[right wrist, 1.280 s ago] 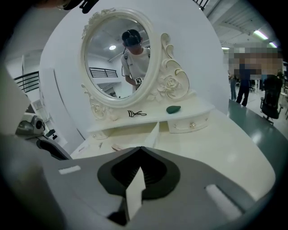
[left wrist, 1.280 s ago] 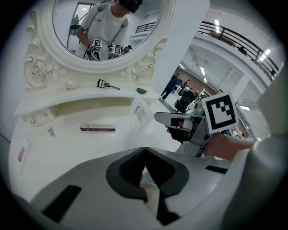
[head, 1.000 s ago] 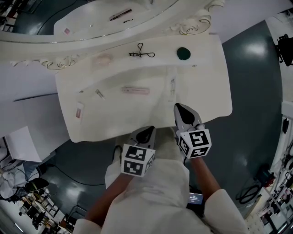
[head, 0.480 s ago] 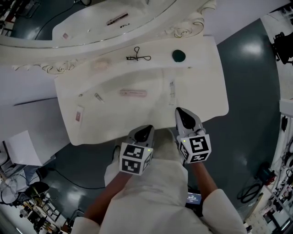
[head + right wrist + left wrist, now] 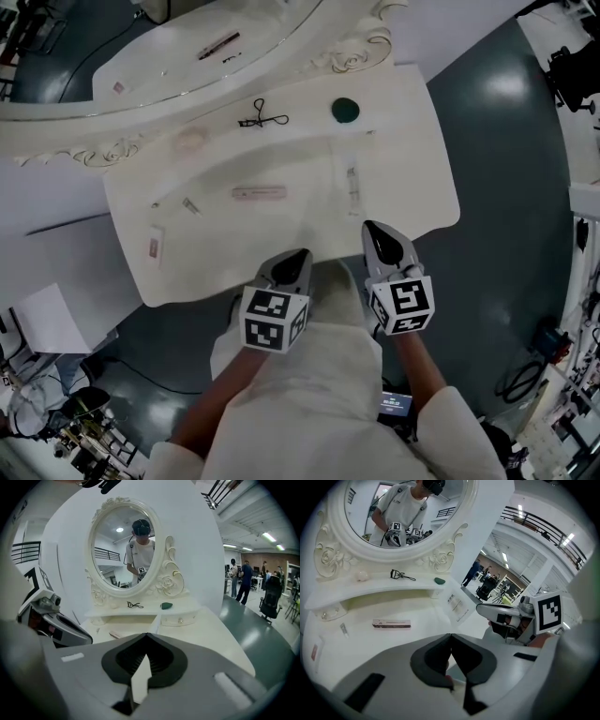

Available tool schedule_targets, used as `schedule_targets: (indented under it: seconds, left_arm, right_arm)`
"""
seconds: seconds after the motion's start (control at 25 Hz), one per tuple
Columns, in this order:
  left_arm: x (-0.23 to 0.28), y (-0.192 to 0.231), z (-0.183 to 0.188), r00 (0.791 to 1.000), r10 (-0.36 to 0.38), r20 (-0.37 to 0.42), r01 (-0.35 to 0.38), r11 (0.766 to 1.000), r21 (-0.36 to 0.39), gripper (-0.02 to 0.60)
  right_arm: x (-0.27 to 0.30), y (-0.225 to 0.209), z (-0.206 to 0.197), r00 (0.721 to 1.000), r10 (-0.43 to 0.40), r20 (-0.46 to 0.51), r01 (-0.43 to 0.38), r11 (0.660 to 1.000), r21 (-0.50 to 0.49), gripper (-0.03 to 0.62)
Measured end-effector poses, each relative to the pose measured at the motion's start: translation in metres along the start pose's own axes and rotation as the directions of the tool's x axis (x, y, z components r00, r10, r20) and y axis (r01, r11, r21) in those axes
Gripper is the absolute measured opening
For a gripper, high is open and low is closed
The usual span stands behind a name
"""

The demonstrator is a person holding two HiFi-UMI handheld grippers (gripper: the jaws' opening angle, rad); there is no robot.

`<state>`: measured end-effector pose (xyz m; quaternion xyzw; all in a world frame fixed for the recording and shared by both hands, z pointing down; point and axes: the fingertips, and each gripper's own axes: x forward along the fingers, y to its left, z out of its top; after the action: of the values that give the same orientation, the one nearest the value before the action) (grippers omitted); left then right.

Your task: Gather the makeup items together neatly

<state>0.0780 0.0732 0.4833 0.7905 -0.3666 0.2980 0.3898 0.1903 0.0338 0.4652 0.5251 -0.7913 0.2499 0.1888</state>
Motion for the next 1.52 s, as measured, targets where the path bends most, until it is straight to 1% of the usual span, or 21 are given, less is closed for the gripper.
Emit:
schedule_targets:
  seconds: [0.2,0.4,0.6,0.96,1.24,1.52]
  left_arm:
    - [0.008,-0.011,0.001,1.0,-0.021,-0.013,0.021,1.0,0.019,0.009]
    - [0.016,-0.019,-0.001,0.999,-0.034,-0.033,0.035,0.999,0.027,0.009]
    - [0.019,-0.019,-0.001,0.999,-0.033,-0.041,0.034,0.999,0.031,0.009]
    - [0.028,-0.023,-0.002,0.997,-0.04,-0.062,0.042,0.998,0.041,0.009]
    - [0.03,-0.021,-0.002,0.997,-0.036,-0.068,0.039,0.998,0.041,0.009]
    - [0.034,-0.02,-0.002,0.996,-0.034,-0.08,0.037,0.998,0.044,0.009]
  right_arm:
    - [-0.008,-0.012,-0.005,1.0,-0.022,-0.014,0.022,1.0,-0.017,0.0]
    - [-0.012,-0.028,-0.016,0.999,-0.039,-0.036,0.038,0.999,-0.006,0.0]
    - [-0.013,-0.043,-0.023,0.997,-0.053,-0.058,0.053,0.999,-0.007,0.0]
    - [-0.01,-0.067,-0.037,0.993,-0.071,-0.09,0.074,0.997,0.029,0.001]
    - [-0.013,-0.087,-0.052,0.987,-0.109,-0.118,0.119,0.989,0.083,0.002]
    - [-0.011,-0.106,-0.06,0.98,-0.13,-0.148,0.145,0.985,0.094,0.002]
